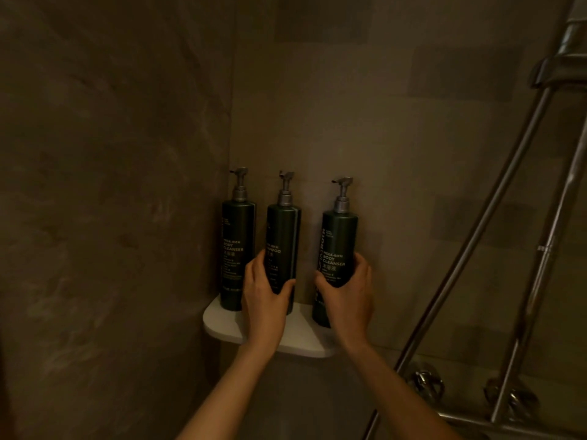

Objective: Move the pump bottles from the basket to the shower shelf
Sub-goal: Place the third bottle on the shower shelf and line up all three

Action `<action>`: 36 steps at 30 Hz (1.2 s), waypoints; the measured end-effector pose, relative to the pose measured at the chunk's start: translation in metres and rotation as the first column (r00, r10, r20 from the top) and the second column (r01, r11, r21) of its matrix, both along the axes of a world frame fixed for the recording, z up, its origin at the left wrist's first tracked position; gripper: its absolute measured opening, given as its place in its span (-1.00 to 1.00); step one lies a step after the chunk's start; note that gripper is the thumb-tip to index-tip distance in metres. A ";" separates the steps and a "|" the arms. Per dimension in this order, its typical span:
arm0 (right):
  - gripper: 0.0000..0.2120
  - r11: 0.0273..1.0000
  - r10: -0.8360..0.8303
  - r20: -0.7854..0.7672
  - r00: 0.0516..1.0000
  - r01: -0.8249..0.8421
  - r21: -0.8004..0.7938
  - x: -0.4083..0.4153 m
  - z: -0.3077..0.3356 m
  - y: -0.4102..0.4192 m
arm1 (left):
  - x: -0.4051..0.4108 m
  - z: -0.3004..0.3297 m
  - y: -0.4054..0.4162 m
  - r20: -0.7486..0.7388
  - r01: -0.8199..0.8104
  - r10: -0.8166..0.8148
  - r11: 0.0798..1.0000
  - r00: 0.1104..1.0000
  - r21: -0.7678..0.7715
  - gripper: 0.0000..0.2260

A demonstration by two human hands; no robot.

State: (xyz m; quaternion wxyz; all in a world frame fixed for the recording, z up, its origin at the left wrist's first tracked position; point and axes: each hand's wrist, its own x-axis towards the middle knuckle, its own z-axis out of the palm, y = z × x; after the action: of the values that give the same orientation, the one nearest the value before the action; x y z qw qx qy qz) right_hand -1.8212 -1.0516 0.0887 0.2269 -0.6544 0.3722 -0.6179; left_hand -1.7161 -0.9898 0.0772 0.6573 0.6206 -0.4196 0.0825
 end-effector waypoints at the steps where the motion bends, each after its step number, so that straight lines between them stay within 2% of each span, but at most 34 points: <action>1: -0.32 1.000 0.029 -0.004 1.000 -0.029 0.002 -0.001 0.000 0.000 | 0.000 0.000 -0.001 0.003 0.000 0.000 1.000 1.000 -0.002 -0.35; 5: -0.23 0.999 0.031 -0.041 0.999 -0.032 -0.020 -0.005 -0.003 0.001 | 0.001 -0.002 -0.002 0.006 -0.007 0.007 1.000 1.000 0.002 -0.34; 10: -0.30 1.000 0.007 -0.035 0.999 -0.008 -0.029 -0.006 -0.006 0.002 | 0.000 -0.003 -0.003 0.008 -0.012 0.012 1.000 1.000 -0.002 -0.34; 18: -0.31 0.991 0.131 -0.088 0.987 -0.130 0.016 -0.003 -0.002 0.001 | 0.001 -0.003 -0.003 -0.014 0.003 -0.004 1.000 1.000 -0.004 -0.34; 36: -0.33 0.997 0.079 -0.077 0.994 -0.077 0.027 -0.004 0.001 0.006 | 0.002 -0.002 -0.002 0.003 0.011 -0.011 1.000 1.000 -0.003 -0.35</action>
State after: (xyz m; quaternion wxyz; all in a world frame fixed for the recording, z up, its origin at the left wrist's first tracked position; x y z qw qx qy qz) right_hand -1.8255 -1.0461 0.0894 0.2438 -0.6892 0.3623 -0.5782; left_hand -1.7144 -0.9917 0.0757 0.6580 0.6172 -0.4237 0.0804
